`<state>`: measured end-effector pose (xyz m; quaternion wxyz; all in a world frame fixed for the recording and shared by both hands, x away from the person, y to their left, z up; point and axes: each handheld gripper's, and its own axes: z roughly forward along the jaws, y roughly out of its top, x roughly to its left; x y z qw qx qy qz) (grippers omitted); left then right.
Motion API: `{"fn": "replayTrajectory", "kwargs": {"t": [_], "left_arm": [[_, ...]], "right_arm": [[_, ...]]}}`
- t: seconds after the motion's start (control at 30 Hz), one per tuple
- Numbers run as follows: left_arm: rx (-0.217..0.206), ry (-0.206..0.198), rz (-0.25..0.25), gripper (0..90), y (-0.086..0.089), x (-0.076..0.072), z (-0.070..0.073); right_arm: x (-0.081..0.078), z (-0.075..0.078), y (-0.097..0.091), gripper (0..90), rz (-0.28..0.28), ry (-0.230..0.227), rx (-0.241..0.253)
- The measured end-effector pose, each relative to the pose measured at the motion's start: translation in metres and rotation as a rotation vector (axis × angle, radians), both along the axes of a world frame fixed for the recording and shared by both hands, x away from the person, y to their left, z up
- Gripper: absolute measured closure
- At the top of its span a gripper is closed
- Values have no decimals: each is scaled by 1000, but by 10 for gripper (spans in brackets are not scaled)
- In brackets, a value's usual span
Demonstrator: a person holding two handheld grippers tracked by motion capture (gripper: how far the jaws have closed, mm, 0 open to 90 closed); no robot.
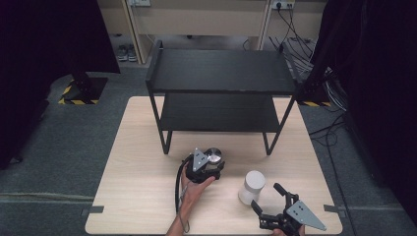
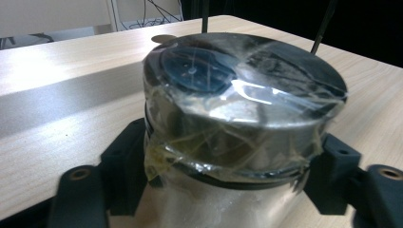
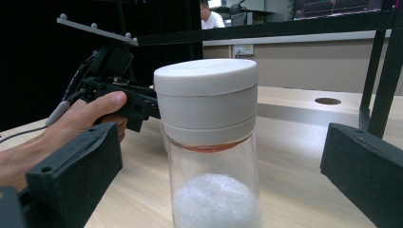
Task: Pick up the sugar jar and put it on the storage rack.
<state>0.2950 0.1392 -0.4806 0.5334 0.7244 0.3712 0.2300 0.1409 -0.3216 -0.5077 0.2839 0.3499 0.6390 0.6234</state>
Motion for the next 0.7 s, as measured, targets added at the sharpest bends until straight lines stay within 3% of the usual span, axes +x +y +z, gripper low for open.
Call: {"fn": "replayTrajectory", "kwargs": {"t": [0.43, 0.7], "left_arm": [[17, -11, 9, 304, -2, -3, 1], [-2, -22, 13, 305, 2, -10, 2]], "right_arm": [[0, 0, 0, 3, 0, 3, 2], [0, 0, 0, 3, 2, 4, 2]]}}
